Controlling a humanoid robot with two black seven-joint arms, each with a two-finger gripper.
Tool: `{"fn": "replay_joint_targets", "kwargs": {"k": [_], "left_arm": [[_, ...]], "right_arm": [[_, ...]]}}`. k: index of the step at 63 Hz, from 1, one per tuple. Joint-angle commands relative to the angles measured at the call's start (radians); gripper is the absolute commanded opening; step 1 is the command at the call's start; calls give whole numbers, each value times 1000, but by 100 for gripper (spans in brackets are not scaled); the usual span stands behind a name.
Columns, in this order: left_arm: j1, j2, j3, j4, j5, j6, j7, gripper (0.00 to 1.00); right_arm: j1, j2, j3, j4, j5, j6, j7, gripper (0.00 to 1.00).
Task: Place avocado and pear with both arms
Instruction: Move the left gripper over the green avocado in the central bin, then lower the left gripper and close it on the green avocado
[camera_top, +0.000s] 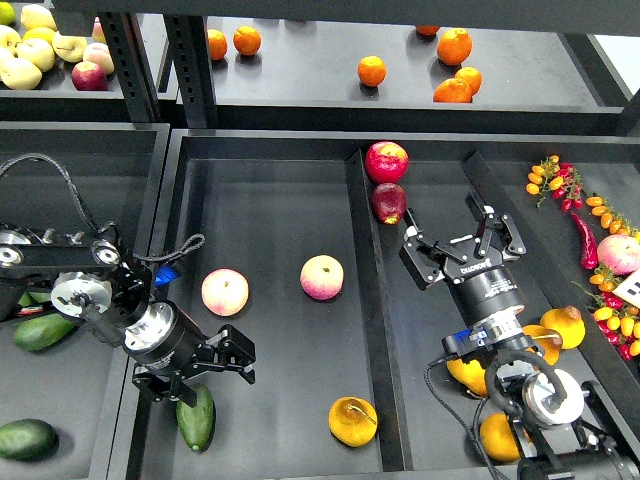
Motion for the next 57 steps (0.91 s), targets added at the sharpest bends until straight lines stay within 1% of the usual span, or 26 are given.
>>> {"fn": "replay_joint_targets", "kwargs": {"k": [1, 8, 12, 20, 31, 57], "left_arm": [[-2, -45, 37, 51, 1, 0, 0, 99], [-1, -91, 51, 91, 1, 0, 0, 99], [-2, -125, 83, 120, 1, 0, 0, 99], [-2, -155, 131, 141, 1, 0, 0, 99], [1, -160, 180, 163, 10, 0, 0, 99], [10, -211, 220, 243, 8, 0, 0, 99]], "right_arm": [[4, 0, 0, 0, 1, 2, 0, 100], [4, 0, 6, 0, 0, 4, 0, 100], [4, 0, 10, 0, 1, 8, 0, 100], [4, 0, 11, 3, 1, 8, 0, 100], [4, 0, 11, 4, 1, 11, 0, 100], [4, 0, 11, 6, 3, 16, -2, 100]]}}
